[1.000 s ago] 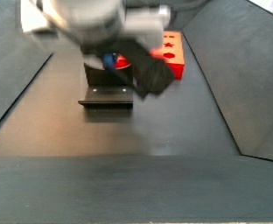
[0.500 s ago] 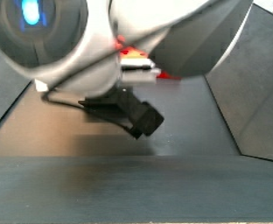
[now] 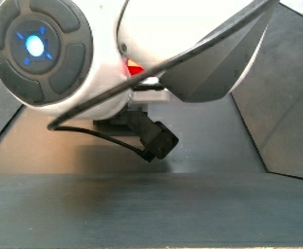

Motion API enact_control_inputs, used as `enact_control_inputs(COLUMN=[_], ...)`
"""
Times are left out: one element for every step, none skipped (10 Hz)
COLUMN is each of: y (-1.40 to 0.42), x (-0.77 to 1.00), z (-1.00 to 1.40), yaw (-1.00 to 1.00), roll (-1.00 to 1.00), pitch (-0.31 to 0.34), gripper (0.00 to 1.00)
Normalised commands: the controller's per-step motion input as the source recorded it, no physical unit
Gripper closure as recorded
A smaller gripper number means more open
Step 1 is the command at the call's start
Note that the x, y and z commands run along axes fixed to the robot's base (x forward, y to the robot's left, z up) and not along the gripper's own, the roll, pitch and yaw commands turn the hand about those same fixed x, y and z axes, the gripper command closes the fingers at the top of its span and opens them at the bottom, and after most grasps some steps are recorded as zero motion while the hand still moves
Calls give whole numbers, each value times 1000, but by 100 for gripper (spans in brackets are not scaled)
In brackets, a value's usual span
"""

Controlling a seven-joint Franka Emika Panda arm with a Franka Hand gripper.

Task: Pick up the rectangle object. Move up. Place the rectangle object on the fixture. Regrasp the rectangle object. Move to above the board. Insert the rectangle object.
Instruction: Regrasp the rectangle object.

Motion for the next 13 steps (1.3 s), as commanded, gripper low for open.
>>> enact_control_inputs(y=[2,-5,-9,-7,-3,-1,3,2,-1000,-1000,-1000,-1000,-1000], x=[-5,-34,-42,-44,-43,-37,-29,-26,7,6,-13,-46,-57], z=[1000,1000,1000,1000,900,729,551,428,942,874,841,785,729], yaw=[123,107,89,62,39,13,-11,-23,-4,-5,-6,-8,-8], roll=[63,70,75,74,67,57,51,50,1000,1000,1000,1000,1000], pitch=[0,29,57,91,112,125,125,120,73,69,60,49,44], gripper=[0,0,0,0,0,0,0,0,0,0,0,0,0])
